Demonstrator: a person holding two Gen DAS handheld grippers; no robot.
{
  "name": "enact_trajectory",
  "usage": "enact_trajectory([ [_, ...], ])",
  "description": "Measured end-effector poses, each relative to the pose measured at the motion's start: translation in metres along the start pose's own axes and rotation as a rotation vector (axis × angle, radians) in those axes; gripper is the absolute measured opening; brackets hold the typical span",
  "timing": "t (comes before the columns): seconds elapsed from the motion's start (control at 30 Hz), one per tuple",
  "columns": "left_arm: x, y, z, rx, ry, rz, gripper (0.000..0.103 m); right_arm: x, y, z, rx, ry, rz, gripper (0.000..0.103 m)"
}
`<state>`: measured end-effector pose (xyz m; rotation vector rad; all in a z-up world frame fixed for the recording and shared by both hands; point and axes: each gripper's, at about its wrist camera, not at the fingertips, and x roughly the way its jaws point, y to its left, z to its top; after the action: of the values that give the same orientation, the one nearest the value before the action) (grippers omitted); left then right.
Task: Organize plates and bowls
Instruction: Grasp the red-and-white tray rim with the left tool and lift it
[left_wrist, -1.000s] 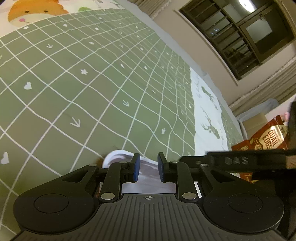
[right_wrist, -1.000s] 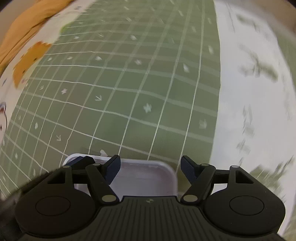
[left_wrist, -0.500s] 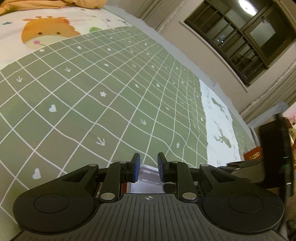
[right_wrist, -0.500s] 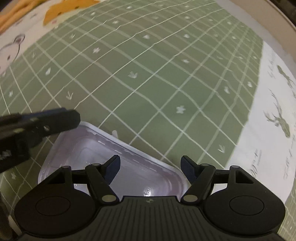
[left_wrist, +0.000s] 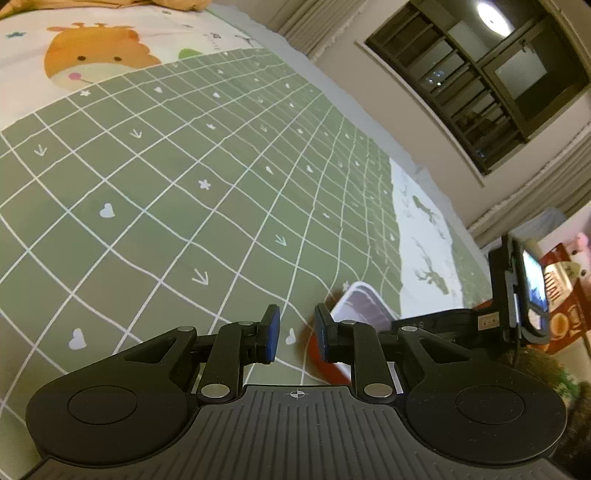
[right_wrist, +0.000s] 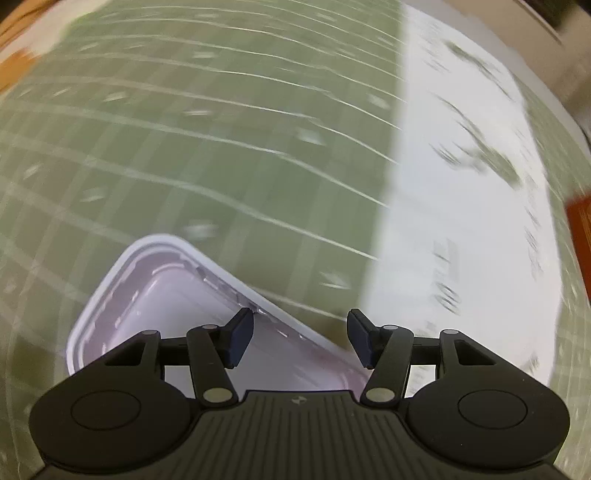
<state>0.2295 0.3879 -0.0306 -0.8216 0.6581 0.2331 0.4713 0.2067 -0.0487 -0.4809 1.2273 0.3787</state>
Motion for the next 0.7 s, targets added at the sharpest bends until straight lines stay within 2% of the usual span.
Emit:
enact_trajectory([
  [0.1,-0.001,0.003,0.000,-0.014,0.036,-0.079,0.022,0.008,-0.032,-0.003,0.104,0.065,0.068,0.056],
  [0.17,0.008,-0.001,-0.003,-0.010,0.088,-0.126,0.022,0.010,-0.041,-0.006,0.140,0.099,0.111,0.056],
  [0.27,0.033,-0.015,-0.014,0.050,0.204,-0.145,0.022,0.012,-0.042,-0.009,0.162,0.119,0.134,0.056],
  [0.37,0.053,-0.022,-0.022,0.037,0.259,-0.178,0.022,0.010,-0.030,-0.009,0.146,0.127,0.174,0.057],
  [0.43,0.060,-0.023,-0.025,0.029,0.252,-0.164,0.022,0.004,-0.019,-0.009,0.115,0.125,0.200,0.057],
  [0.53,0.061,-0.019,-0.023,0.013,0.190,-0.157,0.022,-0.004,-0.003,-0.010,0.074,0.122,0.224,0.058],
  [0.6,0.058,-0.013,-0.019,-0.008,0.153,-0.152,0.022,-0.006,0.007,-0.011,0.058,0.135,0.277,0.058],
  [0.7,0.048,-0.006,-0.014,-0.014,0.131,-0.085,0.022,-0.014,0.021,-0.018,0.048,0.140,0.312,0.058],
])
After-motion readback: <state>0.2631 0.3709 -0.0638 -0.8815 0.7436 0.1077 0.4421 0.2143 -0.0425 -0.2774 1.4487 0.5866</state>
